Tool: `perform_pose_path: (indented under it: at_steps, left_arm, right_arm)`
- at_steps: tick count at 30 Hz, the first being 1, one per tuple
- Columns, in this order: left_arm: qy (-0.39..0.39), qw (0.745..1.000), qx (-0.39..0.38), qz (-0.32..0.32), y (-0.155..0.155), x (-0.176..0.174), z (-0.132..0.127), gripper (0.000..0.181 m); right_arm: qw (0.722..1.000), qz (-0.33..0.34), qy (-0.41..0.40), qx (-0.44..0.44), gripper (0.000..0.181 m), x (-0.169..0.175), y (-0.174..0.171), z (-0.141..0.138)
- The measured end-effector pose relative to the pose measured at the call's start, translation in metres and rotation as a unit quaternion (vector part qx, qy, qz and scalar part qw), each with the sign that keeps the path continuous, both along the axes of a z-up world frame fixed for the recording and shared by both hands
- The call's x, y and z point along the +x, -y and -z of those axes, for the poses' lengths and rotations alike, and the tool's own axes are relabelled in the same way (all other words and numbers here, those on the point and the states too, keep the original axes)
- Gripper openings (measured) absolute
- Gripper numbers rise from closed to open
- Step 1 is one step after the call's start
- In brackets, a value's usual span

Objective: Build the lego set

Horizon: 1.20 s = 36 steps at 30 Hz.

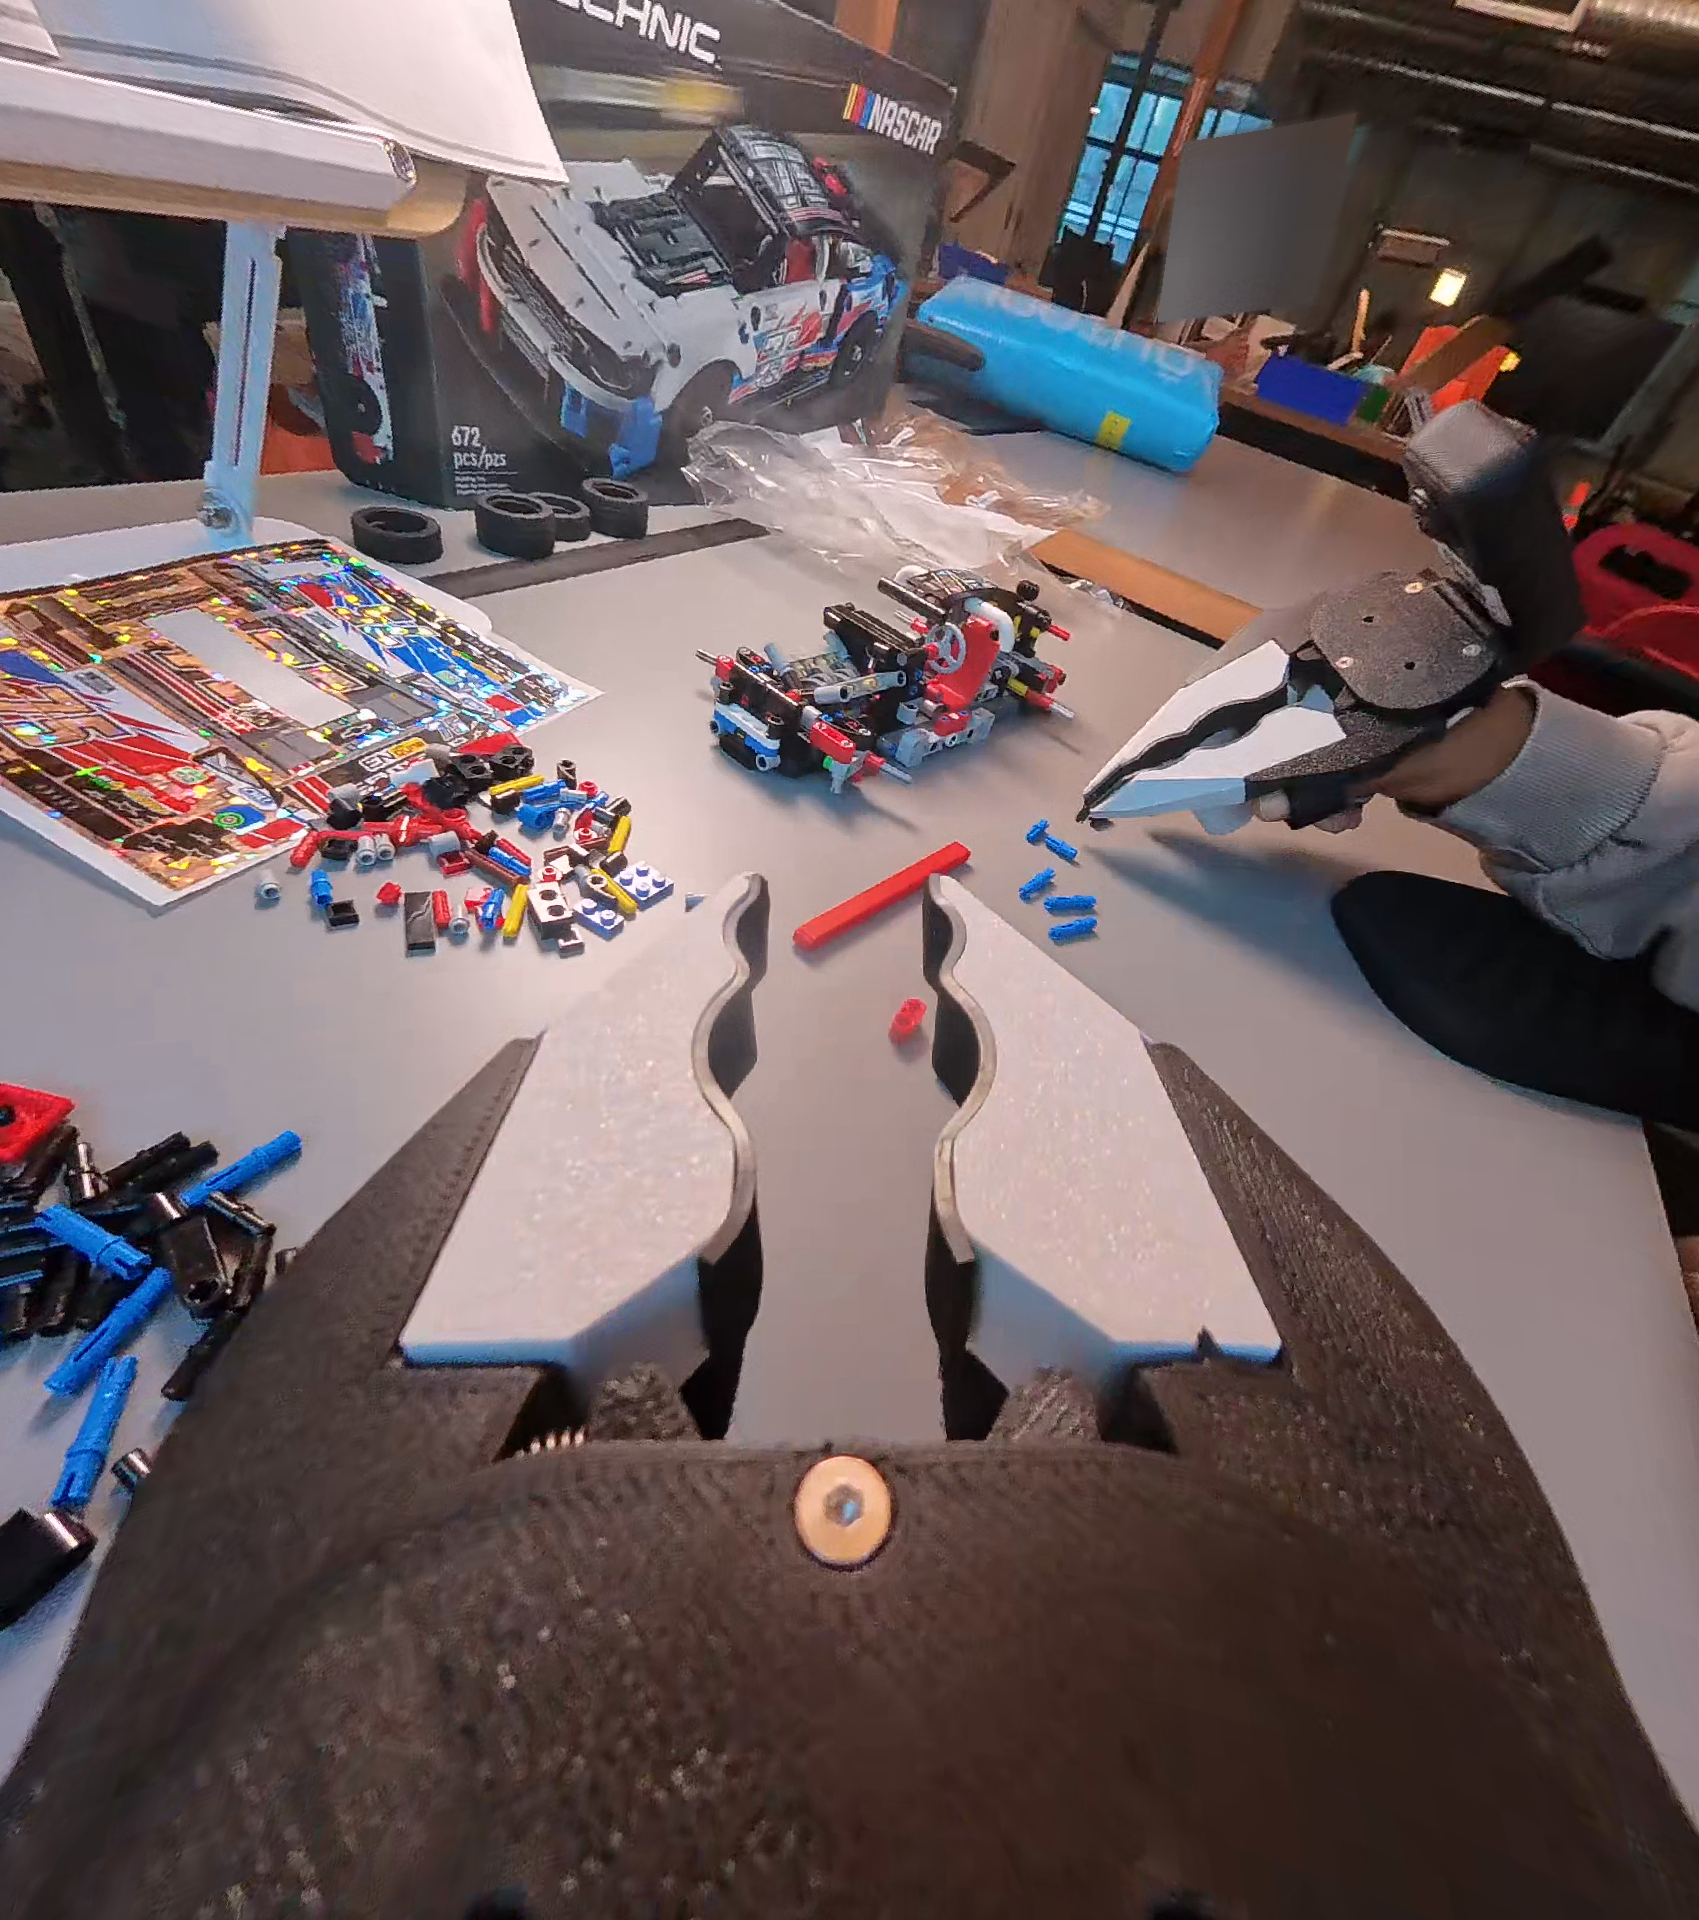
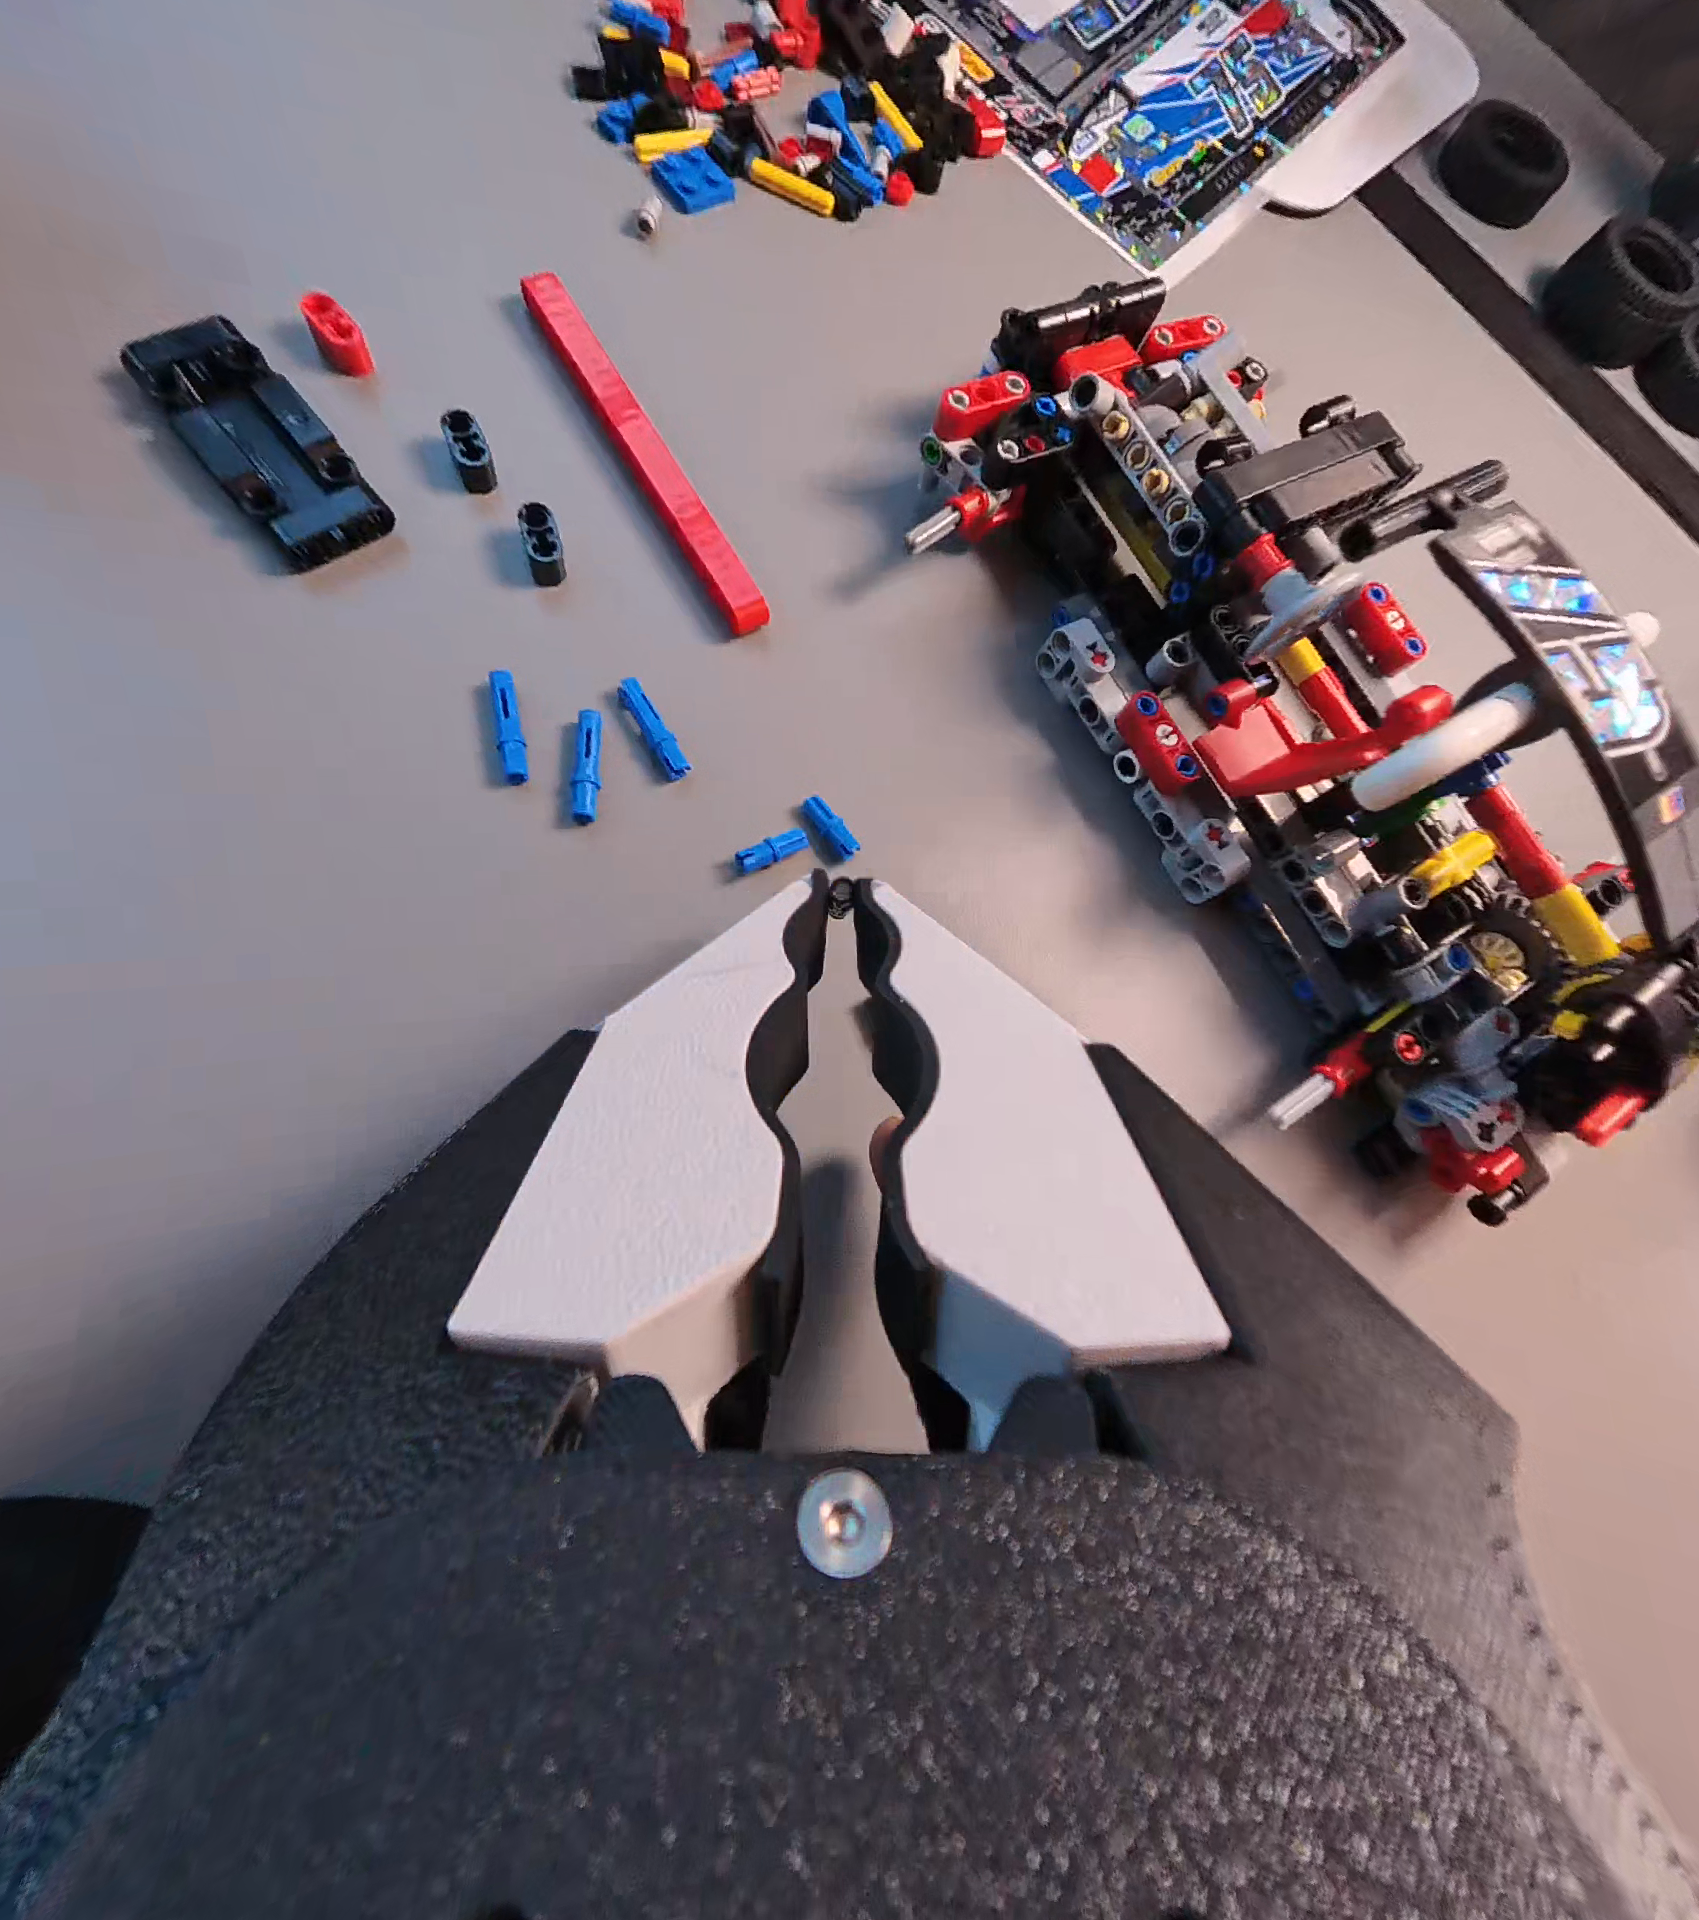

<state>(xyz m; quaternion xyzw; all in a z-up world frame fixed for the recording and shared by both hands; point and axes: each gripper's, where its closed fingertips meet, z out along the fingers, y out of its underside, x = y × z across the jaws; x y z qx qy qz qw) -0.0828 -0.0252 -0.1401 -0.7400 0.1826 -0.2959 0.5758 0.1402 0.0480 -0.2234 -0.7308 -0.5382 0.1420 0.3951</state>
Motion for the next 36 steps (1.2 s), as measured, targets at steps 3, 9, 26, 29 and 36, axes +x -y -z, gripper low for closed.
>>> perform_pose_path:
  at_steps: [3,9,26,29,36]
  left_arm:
    - [-0.023,0.999,0.019,-0.015,0.000,-0.002,0.005,0.027]
    - [-0.047,0.998,0.038,-0.031,0.001,-0.007,0.006,0.027]
    - [-0.057,0.995,0.062,-0.046,0.005,-0.017,0.001,0.024]
    - [-0.068,0.994,0.069,-0.045,0.006,-0.016,0.001,0.024]
    - [-0.079,0.994,0.065,-0.041,0.006,-0.014,0.006,0.023]
  right_arm:
    - [1.000,0.004,0.029,0.004,0.002,0.009,0.001,0.002]
    - [0.999,0.010,0.046,0.008,0.002,0.024,0.001,0.007]
    - [0.998,0.018,0.051,-0.020,0.003,0.022,0.002,0.014]
    - [0.998,0.022,0.048,-0.018,0.003,0.021,0.001,0.013]
    - [0.997,0.019,0.069,-0.020,0.003,0.021,0.001,0.015]
